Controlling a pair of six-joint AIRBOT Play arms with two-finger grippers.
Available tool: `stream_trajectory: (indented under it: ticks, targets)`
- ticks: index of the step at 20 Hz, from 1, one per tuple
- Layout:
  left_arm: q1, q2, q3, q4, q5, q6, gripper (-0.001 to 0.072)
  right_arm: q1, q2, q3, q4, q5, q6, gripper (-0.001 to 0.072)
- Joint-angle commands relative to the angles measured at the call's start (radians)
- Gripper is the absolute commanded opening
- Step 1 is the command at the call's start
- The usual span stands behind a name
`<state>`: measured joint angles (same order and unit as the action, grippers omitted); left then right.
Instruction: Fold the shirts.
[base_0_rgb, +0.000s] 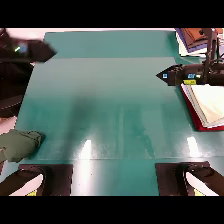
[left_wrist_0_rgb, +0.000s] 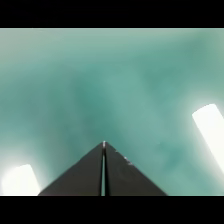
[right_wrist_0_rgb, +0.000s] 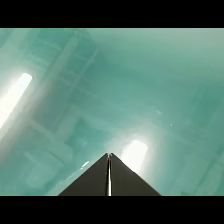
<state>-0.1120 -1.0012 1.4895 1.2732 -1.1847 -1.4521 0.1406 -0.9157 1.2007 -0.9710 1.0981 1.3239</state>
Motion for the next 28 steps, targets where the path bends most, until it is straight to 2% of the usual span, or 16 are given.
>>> stream_trajectory:
  ticks: [1, 4, 5, 6, 7, 12, 16, 17, 18, 19, 21, 24, 28]
  targets:
    - [0.1, 0.172, -0.15, 0.264, -0.255, 0.009, 0.0023, -0.005, 0.0, 0.001, 0.0, 0.002, 0.0, 0.0019]
    - [0.189, 0.268, -0.364, 0.41, -0.359, 0.009, 0.0025, -0.005, 0.0, 0.001, 0.0, -0.015, 0.0, 0.002]
    - [0.218, 0.282, -0.438, 0.435, -0.367, 0.009, 0.017, -0.005, 0.0, 0.001, 0.001, -0.018, 0.0, 0.0019]
    - [0.244, 0.283, -0.504, 0.441, -0.364, -0.005, 0.0501, -0.005, 0.0, 0.001, 0.001, -0.018, 0.0, 0.0019]
    - [0.267, 0.282, -0.577, 0.447, -0.343, -0.043, 0.0617, -0.005, 0.0, 0.001, 0.0, -0.018, 0.0, 0.002]
    - [0.298, 0.282, -0.877, 0.47, -0.187, -0.098, 0.061, -0.005, 0.0, 0.001, 0.0, -0.018, -0.001, 0.002]
    - [0.298, 0.282, -0.943, 0.475, -0.156, -0.127, 0.0608, -0.005, 0.0, 0.001, 0.0, -0.024, -0.001, 0.0019]
    - [0.298, 0.283, -0.939, 0.476, -0.168, -0.148, 0.0521, -0.005, 0.0, 0.001, 0.001, -0.026, -0.001, 0.0019]
    - [0.298, 0.283, -0.929, 0.475, -0.186, -0.148, 0.0221, -0.005, 0.0, 0.001, 0.0, -0.026, 0.0, 0.0019]
    - [0.298, 0.283, -0.911, 0.473, -0.193, -0.146, 0.0035, -0.005, 0.0, 0.001, 0.001, -0.026, 0.0, 0.002]
    - [0.298, 0.283, -0.834, 0.471, -0.2, -0.146, 0.0022, -0.005, 0.001, 0.002, 0.001, -0.03, 0.0, 0.0019]
    - [0.282, 0.283, -0.596, 0.419, -0.212, -0.144, 0.0021, -0.005, 0.001, 0.003, 0.005, -0.061, 0.0, 0.0019]
    - [0.095, 0.282, -0.213, 0.367, -0.21, -0.145, 0.0019, -0.005, 0.001, 0.005, 0.097, -0.132, 0.0, 0.0019]
